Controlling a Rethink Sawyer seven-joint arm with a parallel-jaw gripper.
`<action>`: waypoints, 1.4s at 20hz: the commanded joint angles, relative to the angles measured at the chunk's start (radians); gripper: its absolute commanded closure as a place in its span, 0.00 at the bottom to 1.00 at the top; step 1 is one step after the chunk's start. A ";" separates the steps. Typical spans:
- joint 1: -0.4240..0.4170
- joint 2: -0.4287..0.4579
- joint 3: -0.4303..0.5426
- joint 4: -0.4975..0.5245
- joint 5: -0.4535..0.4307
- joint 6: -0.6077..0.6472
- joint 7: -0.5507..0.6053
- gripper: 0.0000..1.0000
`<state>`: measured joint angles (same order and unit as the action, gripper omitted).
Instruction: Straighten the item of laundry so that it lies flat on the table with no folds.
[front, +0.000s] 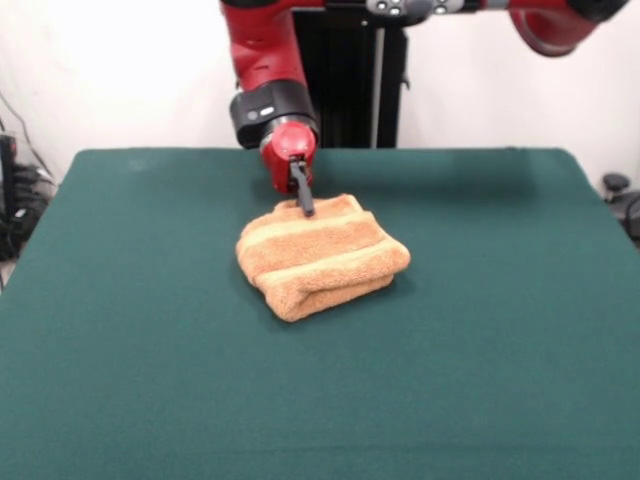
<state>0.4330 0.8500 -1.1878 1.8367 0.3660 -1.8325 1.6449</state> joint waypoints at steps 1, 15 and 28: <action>0.080 0.122 0.052 -0.194 -0.047 -0.200 -0.066 0.00; 0.089 0.167 0.025 -0.203 -0.019 -0.183 -0.061 0.00; 0.047 0.166 -0.009 -0.217 -0.067 -0.290 -0.016 0.00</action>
<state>0.4720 0.9092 -1.2423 1.8453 0.3682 -1.9231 1.6449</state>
